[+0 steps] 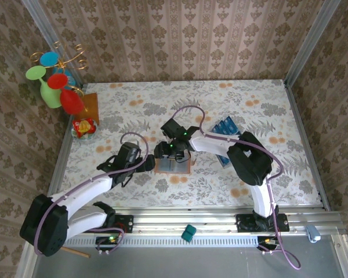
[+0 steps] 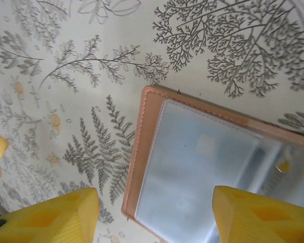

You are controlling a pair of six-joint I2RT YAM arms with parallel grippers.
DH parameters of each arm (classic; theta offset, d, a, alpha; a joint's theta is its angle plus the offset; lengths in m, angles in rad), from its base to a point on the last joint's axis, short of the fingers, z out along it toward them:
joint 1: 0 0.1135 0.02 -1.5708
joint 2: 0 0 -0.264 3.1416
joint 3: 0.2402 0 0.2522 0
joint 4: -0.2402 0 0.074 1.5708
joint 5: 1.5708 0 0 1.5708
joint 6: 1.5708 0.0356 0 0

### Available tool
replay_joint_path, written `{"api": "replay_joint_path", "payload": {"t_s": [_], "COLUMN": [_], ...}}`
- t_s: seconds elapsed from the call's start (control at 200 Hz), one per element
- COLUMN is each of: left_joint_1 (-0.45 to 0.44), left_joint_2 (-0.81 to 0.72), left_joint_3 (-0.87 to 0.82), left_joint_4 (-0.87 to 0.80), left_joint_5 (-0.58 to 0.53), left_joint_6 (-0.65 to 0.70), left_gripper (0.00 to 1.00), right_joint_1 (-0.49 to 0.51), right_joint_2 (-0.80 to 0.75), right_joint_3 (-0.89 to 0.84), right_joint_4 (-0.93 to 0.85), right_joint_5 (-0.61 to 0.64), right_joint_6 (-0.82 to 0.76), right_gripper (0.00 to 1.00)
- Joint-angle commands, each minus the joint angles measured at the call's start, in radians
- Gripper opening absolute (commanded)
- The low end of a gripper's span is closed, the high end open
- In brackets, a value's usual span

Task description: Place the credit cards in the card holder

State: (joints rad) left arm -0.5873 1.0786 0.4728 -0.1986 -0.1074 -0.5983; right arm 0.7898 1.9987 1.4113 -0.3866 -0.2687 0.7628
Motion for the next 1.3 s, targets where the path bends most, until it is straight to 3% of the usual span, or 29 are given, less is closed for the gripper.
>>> {"api": "replay_joint_path", "payload": {"t_s": [0.0, 0.21, 0.46, 0.61, 0.71, 1.295], "left_joint_1": [0.006, 0.006, -0.005, -0.023, -0.038, -0.082], "left_joint_2": [0.019, 0.101, 0.276, 0.333, 0.354, 0.394], "left_joint_3": [0.047, 0.106, 0.208, 0.233, 0.243, 0.22], "left_joint_4": [-0.035, -0.016, -0.018, -0.031, -0.041, -0.02], "left_joint_5": [0.017, 0.023, -0.004, -0.044, -0.072, -0.108], "left_joint_6": [0.03, 0.069, 0.125, 0.134, 0.135, 0.139], "left_gripper": [1.0, 1.0, 1.0, 1.0, 1.0, 1.0], "right_joint_1": [-0.011, -0.041, -0.041, -0.039, -0.036, -0.034], "right_joint_2": [-0.108, -0.189, -0.154, -0.132, -0.116, -0.063], "right_joint_3": [-0.039, -0.141, -0.155, -0.153, -0.153, -0.196], "right_joint_4": [-0.001, -0.021, -0.038, -0.032, -0.026, 0.018], "right_joint_5": [0.026, 0.107, 0.115, 0.114, 0.106, 0.1], "right_joint_6": [-0.012, -0.06, -0.127, -0.156, -0.162, -0.157], "right_gripper": [0.63, 0.56, 0.31, 0.09, 0.01, 0.0]}}
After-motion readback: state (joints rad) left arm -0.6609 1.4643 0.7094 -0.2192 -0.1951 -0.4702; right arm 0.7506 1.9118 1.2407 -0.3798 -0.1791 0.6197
